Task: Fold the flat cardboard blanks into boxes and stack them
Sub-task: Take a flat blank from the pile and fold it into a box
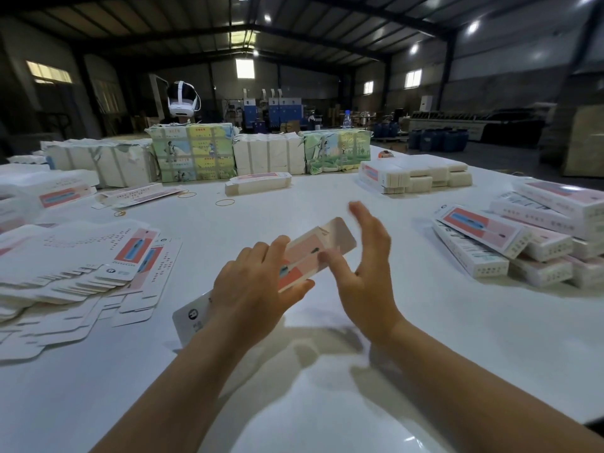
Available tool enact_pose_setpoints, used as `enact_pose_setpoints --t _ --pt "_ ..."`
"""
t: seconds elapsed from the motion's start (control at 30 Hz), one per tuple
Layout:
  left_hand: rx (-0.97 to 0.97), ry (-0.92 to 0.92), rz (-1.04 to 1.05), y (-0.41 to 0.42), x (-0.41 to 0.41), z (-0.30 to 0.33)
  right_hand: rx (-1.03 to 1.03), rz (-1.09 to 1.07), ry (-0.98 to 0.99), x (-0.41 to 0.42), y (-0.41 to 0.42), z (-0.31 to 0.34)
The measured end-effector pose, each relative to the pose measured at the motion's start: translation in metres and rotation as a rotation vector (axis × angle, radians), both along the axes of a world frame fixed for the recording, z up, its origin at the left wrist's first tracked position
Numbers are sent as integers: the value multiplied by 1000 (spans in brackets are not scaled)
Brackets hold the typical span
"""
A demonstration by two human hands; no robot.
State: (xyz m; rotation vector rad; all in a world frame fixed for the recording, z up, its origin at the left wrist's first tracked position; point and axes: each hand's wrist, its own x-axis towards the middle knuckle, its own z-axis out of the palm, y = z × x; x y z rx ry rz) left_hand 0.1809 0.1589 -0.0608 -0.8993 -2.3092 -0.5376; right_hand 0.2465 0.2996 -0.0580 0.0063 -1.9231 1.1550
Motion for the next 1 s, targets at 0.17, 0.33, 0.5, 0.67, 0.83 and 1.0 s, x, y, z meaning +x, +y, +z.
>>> enact_pose_setpoints --t 0.17,0.33,0.5,0.67,0.83,1.0 --pt "-32 41 -25 -1 1 0 -713 462 -271 -9 16 6" --pt "-35 19 -23 2 2 0 -340 162 -141 -10 13 0" --pt "-98 52 23 5 6 3 123 -76 -28 -6 6 -5" --pt "-144 85 84 13 13 4 264 -87 -70 -4 -3 -11" --pt "-163 91 107 6 9 2 -31 98 -190 -5 -5 -9" --pt "-125 72 109 4 5 3 -736 474 -214 -7 11 9"
